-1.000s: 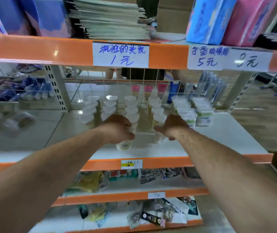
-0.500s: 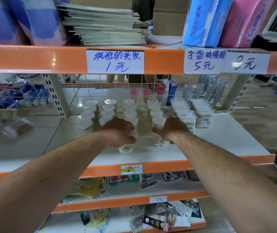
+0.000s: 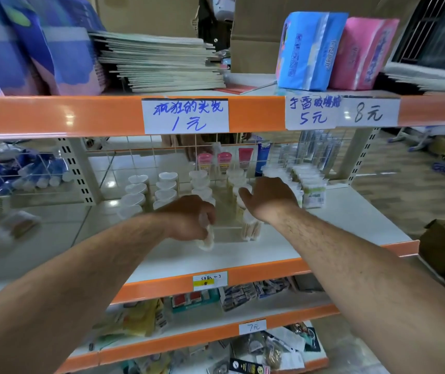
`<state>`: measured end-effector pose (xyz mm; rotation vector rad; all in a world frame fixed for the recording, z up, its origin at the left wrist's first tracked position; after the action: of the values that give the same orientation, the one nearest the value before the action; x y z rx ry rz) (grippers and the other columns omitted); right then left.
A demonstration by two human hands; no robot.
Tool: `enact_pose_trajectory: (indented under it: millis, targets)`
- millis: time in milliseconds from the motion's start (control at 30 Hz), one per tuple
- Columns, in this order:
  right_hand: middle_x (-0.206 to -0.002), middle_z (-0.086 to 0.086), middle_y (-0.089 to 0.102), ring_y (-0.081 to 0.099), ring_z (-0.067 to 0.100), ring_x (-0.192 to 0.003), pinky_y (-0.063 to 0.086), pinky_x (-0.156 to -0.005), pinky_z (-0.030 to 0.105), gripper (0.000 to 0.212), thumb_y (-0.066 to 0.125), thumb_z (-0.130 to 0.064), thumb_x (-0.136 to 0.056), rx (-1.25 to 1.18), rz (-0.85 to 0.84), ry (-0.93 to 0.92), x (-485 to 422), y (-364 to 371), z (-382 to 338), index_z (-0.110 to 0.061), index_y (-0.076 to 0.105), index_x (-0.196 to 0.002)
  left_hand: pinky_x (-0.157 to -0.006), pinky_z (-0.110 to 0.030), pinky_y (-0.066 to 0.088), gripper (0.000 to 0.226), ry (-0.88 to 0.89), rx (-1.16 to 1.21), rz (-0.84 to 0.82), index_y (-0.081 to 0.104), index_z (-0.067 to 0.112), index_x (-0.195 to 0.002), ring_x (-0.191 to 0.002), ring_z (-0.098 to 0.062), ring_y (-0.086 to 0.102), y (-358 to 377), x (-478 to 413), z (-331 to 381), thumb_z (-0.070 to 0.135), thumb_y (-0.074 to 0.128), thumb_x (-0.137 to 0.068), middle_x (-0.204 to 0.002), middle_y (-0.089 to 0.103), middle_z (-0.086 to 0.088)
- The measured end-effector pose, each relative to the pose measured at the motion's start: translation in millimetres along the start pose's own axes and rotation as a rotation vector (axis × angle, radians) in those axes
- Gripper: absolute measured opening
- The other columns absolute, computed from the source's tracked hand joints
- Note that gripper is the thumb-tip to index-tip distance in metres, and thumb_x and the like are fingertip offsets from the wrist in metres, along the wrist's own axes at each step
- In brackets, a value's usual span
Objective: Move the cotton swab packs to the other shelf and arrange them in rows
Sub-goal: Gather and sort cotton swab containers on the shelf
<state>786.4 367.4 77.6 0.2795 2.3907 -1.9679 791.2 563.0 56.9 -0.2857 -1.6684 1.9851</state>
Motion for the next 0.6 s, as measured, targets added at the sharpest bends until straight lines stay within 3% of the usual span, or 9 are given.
enact_pose_trajectory:
  millis: [100,167,267,400,600]
  targets:
    - [-0.066,0.001,0.056,0.057,0.016,-0.059,0.038,-0.049,0.024,0.048,0.038,-0.054,-0.096,-0.021,-0.006,-0.011,3.0,5.4,-1.8,-0.015,0.053,-0.073,-0.093,-0.034,0.048,0.006,0.059,-0.023,0.016,0.066,0.034,-0.093,-0.107,-0.018,0.055,1.9,-0.6,2.1,0.038,0.064,-0.088,-0.108,0.055,0.006]
    - [-0.065,0.001,0.053,0.054,0.015,-0.058,0.035,-0.049,0.024,0.047,0.039,-0.052,-0.096,-0.011,0.009,-0.030,6.4,7.1,-4.3,-0.017,0.047,-0.066,-0.099,-0.034,0.046,0.024,0.092,-0.049,0.010,0.064,0.033,-0.115,-0.116,-0.019,0.053,7.6,-2.6,4.1,0.022,0.058,-0.094,-0.121,0.055,0.002]
    - [-0.063,0.001,0.051,0.050,0.014,-0.056,0.032,-0.048,0.023,0.047,0.041,-0.048,-0.097,0.029,0.024,-0.040,8.5,7.3,-7.4,-0.017,0.045,-0.062,-0.103,-0.027,0.042,0.059,0.068,0.018,-0.006,0.044,0.038,-0.143,-0.128,-0.018,0.048,15.8,-6.4,3.8,0.006,0.052,-0.094,-0.143,0.047,0.004]
    - [-0.065,0.002,0.056,0.055,0.015,-0.057,0.037,-0.048,0.022,0.045,0.042,-0.044,-0.097,0.041,0.013,-0.031,8.7,8.5,-5.7,-0.012,0.054,-0.069,-0.108,-0.031,0.039,0.050,0.071,0.033,0.020,0.056,0.030,-0.133,-0.132,-0.019,0.047,25.1,-17.8,1.8,0.002,0.051,-0.091,-0.143,0.050,0.004]
    - [-0.075,0.002,0.056,0.059,0.019,-0.069,0.040,-0.054,0.024,0.033,0.043,-0.042,-0.095,0.035,0.000,-0.019,5.1,13.4,-1.5,-0.015,0.053,-0.079,-0.105,-0.031,0.041,0.051,0.079,0.076,0.041,0.053,0.033,-0.132,-0.130,-0.019,0.047,32.4,-31.3,-9.1,0.002,0.054,-0.091,-0.141,0.049,0.006]
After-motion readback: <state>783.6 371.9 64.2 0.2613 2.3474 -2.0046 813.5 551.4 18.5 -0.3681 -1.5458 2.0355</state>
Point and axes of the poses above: each hand's wrist, its own x-axis away from the middle knuckle, its own y-axis out of the palm, z = x × y, the point moved 3 cm from there along -x, towards the middle knuckle
